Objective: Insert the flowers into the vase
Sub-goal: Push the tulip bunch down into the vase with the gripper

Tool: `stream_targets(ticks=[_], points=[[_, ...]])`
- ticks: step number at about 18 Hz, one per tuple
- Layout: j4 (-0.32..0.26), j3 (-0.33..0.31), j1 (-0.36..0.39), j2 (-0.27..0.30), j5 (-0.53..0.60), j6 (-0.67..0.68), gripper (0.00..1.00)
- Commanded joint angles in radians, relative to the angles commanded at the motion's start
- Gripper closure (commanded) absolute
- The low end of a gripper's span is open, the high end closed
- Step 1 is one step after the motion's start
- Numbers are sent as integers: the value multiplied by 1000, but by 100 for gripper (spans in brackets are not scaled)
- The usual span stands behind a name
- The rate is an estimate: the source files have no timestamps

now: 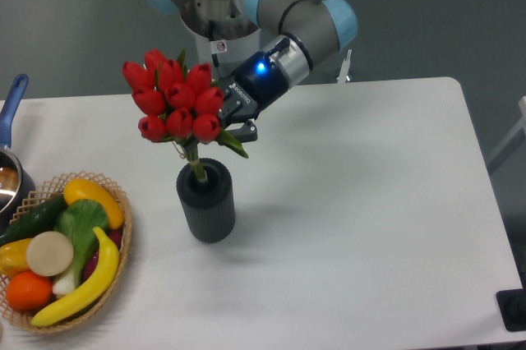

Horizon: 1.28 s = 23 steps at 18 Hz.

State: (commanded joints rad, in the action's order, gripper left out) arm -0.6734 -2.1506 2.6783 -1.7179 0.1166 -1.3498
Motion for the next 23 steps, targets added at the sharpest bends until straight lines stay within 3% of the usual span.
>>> stream_targets(ticks=[5,9,11,15,17,18,23], points=[[0,-50,-8,-38,66,-118,85],[0,-58,-8,-68,68,-155,72],[0,-55,-8,-77,68,-157,59],[-3,-60,0,-80,69,-149,19],[-3,-61,3,-80,71,-144,6],[-3,-63,8,-78,71,-143,2],[-3,-78,43,-74,71,-144,0]])
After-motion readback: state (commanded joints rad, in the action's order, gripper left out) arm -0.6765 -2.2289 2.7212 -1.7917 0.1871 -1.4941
